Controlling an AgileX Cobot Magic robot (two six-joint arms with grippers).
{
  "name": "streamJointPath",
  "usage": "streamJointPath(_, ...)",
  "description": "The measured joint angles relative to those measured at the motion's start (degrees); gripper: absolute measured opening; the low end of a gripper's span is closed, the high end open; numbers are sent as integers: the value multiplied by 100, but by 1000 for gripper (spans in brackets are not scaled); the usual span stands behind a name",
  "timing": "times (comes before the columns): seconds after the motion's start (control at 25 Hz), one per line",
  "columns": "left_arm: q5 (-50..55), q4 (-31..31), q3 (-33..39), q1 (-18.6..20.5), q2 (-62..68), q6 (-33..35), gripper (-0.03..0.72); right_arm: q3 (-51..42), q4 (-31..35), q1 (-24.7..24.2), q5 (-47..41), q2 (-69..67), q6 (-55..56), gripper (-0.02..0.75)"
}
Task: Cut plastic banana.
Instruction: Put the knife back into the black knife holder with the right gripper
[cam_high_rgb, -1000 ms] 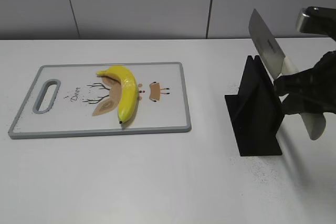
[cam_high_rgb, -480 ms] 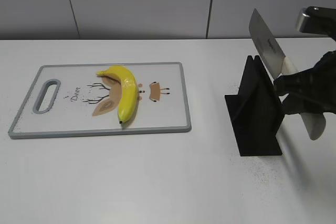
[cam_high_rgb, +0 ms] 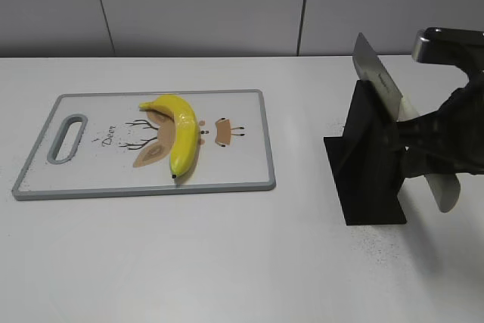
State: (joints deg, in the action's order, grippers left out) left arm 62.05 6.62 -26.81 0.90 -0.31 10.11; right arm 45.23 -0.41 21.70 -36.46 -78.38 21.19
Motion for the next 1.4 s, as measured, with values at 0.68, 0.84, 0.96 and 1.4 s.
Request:
streamJointPath(0.68, 0, 0, 0, 0, 0, 0, 562, 0, 90, 0, -174, -226, 0, 479)
streamJointPath(0.84, 0, 0, 0, 0, 0, 0, 562, 0, 95, 0, -290, 44, -63, 645)
streamJointPath(0.96, 0, 0, 0, 0, 0, 0, 562, 5, 95, 0, -294, 455, -203, 648)
streamJointPath(1.4, 0, 0, 0, 0, 0, 0, 560, 128, 95, 0, -491, 2428, -2269, 585)
